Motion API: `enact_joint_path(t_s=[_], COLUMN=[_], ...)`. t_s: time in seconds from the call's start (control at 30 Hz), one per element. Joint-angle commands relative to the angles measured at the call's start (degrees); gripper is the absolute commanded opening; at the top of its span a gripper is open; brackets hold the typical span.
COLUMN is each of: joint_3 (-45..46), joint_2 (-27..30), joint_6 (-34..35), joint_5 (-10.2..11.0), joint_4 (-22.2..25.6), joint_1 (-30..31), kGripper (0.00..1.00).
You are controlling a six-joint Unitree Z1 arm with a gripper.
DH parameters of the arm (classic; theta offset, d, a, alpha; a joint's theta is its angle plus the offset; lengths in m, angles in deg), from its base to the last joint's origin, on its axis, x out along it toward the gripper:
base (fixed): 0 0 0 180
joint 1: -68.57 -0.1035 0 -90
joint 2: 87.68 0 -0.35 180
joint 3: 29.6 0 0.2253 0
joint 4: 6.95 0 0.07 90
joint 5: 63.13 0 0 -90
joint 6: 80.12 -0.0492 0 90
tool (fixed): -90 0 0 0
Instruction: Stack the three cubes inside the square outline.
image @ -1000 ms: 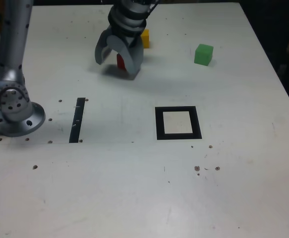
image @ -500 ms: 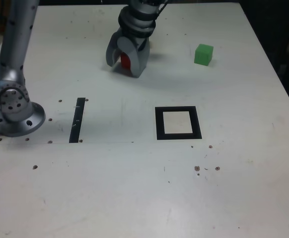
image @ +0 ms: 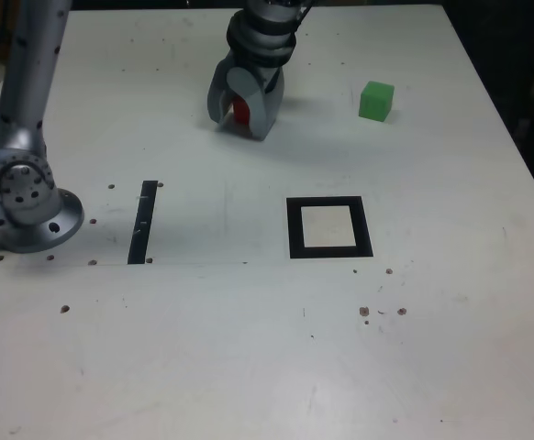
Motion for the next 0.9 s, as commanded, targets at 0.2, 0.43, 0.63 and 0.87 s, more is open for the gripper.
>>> enact_joint_path(t_s=[0.2, 0.43, 0.63, 0.87], joint_3=[2.2, 3.9, 5.9, 6.0], joint_2=[3.9, 6.9, 11.1, 13.2], joint_6=[1.5, 3.8, 12.6, 27.2], joint_5=[-1.3, -4.5, -6.0, -9.0], joint_4=[-1.5, -2.8, -2.6, -1.1], joint_1=[0.9, 1.9, 7.5, 20.5], kGripper=[0.30, 0.28, 0.28, 0.28])
